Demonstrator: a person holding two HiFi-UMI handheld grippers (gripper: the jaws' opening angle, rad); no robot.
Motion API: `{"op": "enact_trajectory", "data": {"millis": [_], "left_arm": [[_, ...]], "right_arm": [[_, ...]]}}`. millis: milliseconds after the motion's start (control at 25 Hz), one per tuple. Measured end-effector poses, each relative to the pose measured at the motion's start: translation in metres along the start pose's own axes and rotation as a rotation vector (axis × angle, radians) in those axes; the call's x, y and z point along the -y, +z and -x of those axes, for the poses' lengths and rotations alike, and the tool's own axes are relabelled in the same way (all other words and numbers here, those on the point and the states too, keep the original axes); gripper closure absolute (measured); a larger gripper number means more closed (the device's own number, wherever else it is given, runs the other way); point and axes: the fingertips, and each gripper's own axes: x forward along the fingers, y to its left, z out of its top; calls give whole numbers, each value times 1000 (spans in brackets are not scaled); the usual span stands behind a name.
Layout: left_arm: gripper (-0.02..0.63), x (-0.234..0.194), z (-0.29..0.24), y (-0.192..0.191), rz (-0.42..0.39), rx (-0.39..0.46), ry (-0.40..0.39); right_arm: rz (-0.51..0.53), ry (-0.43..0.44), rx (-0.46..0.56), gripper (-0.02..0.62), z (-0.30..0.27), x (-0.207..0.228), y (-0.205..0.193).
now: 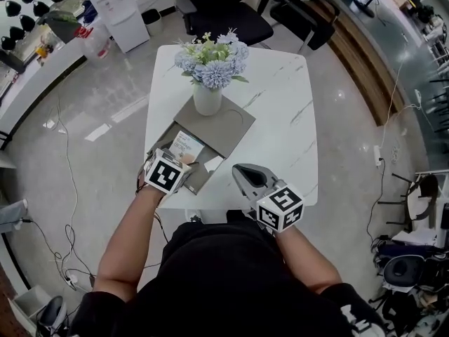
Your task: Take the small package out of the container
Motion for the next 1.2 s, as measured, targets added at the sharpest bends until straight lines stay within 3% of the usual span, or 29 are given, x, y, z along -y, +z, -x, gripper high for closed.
{"op": "enact_trajectory", "data": {"millis": [600, 800, 1200], "left_arm": [[176, 20, 101, 33, 138, 434, -17], [176, 28, 127, 34, 204, 533, -65], [176, 35, 155, 27, 209, 644, -39]], "right_arm": [[82, -17, 133, 595, 13, -12, 52], [100, -8, 163, 595, 16, -22, 61], [98, 1, 188, 595, 19, -30, 64]]}}
